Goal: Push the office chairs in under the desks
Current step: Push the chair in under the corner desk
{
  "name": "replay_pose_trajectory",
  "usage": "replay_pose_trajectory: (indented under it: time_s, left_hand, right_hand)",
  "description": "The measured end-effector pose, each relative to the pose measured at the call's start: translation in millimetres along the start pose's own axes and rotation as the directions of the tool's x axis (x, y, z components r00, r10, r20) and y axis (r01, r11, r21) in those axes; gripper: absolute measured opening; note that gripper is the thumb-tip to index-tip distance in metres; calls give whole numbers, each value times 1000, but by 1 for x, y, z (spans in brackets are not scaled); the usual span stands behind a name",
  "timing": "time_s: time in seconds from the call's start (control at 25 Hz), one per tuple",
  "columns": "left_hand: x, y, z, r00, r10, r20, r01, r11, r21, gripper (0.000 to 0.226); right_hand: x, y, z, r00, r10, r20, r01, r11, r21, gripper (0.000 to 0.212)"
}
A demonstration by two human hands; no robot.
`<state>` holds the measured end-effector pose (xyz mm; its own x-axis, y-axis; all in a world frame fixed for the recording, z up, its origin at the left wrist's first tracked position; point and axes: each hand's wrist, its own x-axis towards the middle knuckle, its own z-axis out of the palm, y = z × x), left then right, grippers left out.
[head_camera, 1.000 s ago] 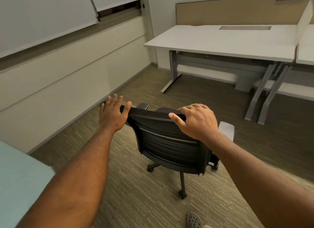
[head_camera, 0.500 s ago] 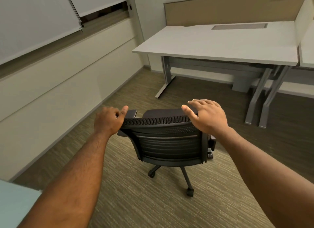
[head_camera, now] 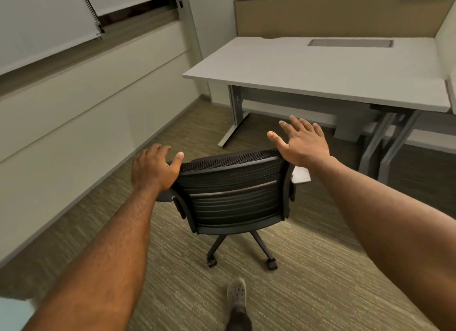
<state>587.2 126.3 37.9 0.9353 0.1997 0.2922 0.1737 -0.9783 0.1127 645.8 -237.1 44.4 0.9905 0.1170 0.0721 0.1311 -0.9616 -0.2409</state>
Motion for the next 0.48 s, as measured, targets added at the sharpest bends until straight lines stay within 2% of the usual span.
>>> replay_pose_trajectory:
  time_s: [0.16,0.36,0.48]
  left_hand:
    - [57,-22,17,999,-4,-33,4,1000,-9,77]
    - [132,-43,41,998,14,-63,-14,1000,1,74]
    - [175,-52,55,994,-5,-109,5,1000,8,73]
  right_hand:
    - [57,-17,13,1000,-19,4,19,1000,2,89]
    - [132,-37,24,998,2,63,0,1000,-28,71]
    - [178,-50,30,996,18,90,-16,1000,-25,68]
